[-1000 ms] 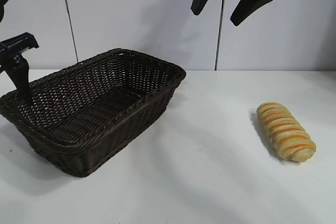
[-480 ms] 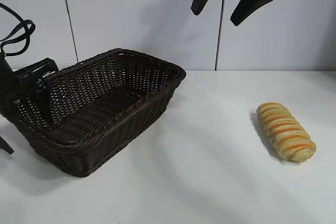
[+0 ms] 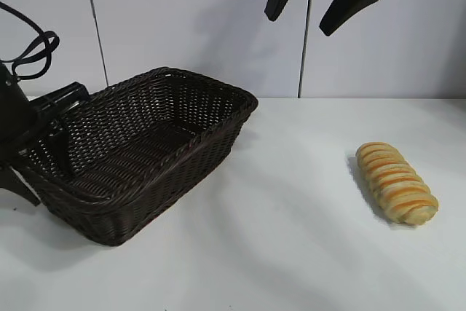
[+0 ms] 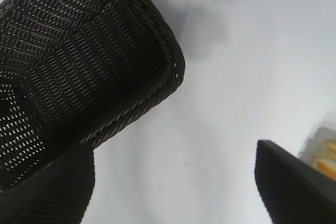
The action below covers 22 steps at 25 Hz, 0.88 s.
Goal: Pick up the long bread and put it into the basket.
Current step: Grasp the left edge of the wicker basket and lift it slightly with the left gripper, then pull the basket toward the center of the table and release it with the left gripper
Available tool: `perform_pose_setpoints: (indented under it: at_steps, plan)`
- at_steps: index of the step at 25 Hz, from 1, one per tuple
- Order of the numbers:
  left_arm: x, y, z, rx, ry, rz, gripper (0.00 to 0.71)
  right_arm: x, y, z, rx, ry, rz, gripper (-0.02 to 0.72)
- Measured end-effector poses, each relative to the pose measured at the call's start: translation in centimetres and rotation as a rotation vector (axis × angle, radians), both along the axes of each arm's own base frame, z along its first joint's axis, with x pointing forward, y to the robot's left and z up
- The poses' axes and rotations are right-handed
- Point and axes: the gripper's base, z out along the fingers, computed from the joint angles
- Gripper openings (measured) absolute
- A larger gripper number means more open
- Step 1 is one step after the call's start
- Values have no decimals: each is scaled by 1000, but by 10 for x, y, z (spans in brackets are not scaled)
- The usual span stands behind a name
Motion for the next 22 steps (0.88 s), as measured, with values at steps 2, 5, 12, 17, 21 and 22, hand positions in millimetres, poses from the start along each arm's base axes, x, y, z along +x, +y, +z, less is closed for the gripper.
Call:
perform_pose_setpoints:
  at_steps: [2, 5, 12, 17, 21, 22]
  plan:
    - [1, 0, 0, -4, -10, 9, 101, 0, 0, 0, 0, 0, 0, 600]
    - [1, 0, 0, -5, -9, 9, 99, 0, 0, 0, 0, 0, 0, 600]
    - [0, 1, 5, 6, -34, -57, 99, 0, 0, 0, 0, 0, 0, 600]
    - [0, 3, 15, -1, -39, -140, 99, 0, 0, 0, 0, 0, 0, 600]
    - [6, 1, 27, -13, -53, -224, 99, 0, 0, 0, 0, 1, 0, 600]
    - [8, 0, 30, -14, -56, -242, 99, 0, 0, 0, 0, 1, 0, 600]
